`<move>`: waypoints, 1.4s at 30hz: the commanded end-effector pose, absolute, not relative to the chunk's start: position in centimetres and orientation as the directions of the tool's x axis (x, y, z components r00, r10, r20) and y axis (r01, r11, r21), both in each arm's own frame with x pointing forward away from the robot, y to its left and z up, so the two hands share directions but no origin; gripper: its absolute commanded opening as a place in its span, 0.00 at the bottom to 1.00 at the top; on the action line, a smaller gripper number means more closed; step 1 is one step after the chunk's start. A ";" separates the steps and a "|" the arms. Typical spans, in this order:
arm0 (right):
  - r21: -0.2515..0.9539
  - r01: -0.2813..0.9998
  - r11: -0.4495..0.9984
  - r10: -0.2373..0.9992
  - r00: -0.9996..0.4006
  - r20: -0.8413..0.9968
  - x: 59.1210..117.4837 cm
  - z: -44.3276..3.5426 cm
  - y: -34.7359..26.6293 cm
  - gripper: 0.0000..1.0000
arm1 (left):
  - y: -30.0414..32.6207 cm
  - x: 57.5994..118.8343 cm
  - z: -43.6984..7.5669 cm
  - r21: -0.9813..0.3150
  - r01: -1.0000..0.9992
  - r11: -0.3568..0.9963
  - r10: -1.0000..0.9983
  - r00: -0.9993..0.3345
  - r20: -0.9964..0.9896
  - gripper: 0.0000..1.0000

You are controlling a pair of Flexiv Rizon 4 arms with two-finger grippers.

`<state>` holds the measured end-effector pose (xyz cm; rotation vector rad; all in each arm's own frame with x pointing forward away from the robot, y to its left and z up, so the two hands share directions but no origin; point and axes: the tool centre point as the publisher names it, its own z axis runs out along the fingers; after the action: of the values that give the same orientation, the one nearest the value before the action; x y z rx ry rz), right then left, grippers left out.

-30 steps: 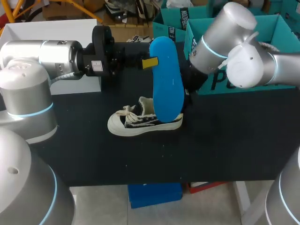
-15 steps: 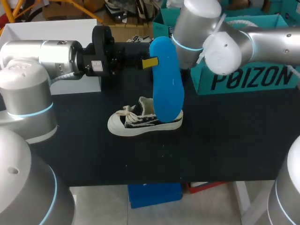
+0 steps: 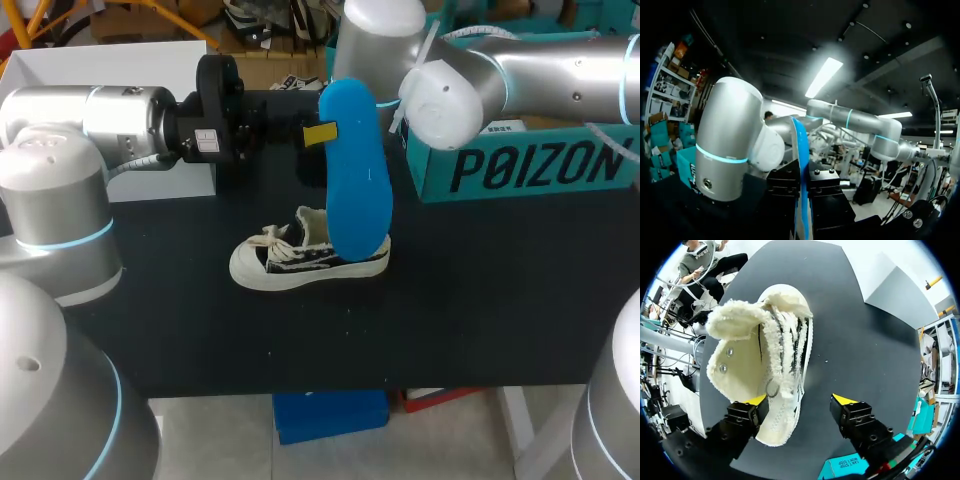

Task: Take the shoe out of the shoebox, open the shoe tongue, remove and reinsert the insole, then place the shoe into the shoebox

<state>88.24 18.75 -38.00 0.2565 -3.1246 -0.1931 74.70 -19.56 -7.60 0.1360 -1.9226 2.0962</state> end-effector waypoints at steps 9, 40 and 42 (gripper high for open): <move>0.122 -0.176 0.977 -0.178 -0.984 0.006 88.4 -38.5 20.5 0.65 | -19.7 74.6 -7.7 -0.959 -0.275 -0.066 0.145 -0.954 0.263 0.00; 0.180 -0.184 0.966 -0.199 -0.977 0.069 87.8 -40.4 21.1 0.00 | -19.7 74.6 -7.7 -0.959 -0.275 -0.066 0.145 -0.954 0.263 0.00; 0.180 -0.184 0.966 -0.199 -0.977 0.069 87.8 -40.4 21.1 0.00 | -19.7 74.6 -7.7 -0.959 -0.275 -0.066 0.145 -0.954 0.263 0.00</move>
<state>87.67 20.97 -40.20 0.2973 -3.0304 -0.2678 74.70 -19.56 -7.60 0.1360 -1.9226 2.0962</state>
